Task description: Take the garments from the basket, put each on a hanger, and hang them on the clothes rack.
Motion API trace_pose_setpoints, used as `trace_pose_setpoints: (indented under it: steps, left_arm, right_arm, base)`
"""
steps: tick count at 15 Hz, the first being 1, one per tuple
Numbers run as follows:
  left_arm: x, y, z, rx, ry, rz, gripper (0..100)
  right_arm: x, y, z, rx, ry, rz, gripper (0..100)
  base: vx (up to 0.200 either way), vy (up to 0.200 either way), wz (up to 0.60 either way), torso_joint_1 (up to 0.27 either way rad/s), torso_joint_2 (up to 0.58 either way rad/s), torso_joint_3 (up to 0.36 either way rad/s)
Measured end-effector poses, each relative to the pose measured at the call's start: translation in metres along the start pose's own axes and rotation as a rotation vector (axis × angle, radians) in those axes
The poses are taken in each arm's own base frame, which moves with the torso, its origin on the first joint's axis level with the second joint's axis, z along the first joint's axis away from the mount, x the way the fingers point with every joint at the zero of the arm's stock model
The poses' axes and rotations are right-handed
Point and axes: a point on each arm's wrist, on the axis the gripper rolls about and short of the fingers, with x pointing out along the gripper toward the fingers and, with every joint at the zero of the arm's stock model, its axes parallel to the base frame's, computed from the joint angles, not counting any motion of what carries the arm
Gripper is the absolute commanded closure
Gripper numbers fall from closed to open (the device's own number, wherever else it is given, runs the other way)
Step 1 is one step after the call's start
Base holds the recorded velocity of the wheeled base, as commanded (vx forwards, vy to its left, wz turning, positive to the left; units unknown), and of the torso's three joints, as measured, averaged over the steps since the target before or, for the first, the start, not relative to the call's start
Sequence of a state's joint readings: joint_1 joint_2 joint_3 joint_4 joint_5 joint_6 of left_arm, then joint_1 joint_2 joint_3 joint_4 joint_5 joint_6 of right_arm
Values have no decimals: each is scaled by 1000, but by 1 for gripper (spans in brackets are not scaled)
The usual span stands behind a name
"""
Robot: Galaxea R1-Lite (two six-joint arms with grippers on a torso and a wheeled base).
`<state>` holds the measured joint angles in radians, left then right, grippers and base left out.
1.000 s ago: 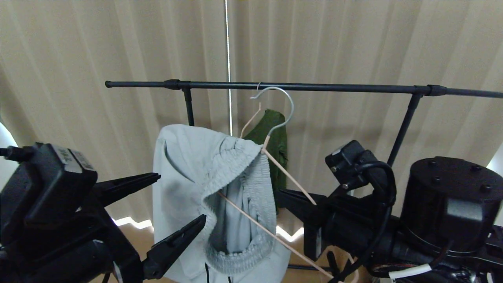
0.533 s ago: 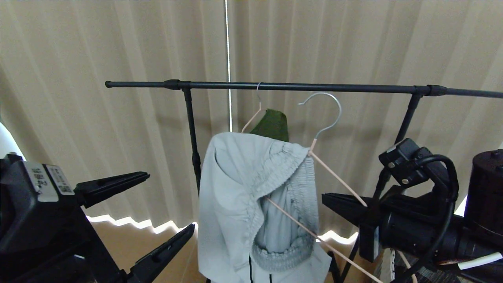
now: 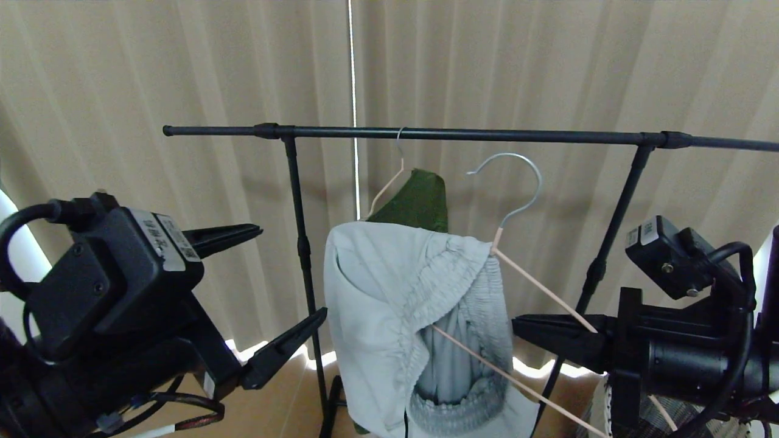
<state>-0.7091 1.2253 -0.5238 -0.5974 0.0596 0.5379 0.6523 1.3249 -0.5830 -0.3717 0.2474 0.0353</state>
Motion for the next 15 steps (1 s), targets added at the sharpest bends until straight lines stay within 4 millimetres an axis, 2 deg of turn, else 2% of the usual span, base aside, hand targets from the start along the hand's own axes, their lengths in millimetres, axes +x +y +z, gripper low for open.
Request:
trace_pose_setpoints:
  steps: [7,11,15]
  left_arm:
    - [31,23,-9,194,-58,-109,0]
    - [42,20,-14,194,-107,-227,0]
    - [47,18,-18,185,-103,-262,0]
  right_arm:
    - [14,-1,-5,-112,37,140,100]
    - [19,-1,-4,-115,43,185,100]
    - [24,0,-4,-165,45,206,100]
  base:
    - [0,0,0,0,0,0]
    - [0,0,0,0,0,0]
    - [0,0,0,0,0,0]
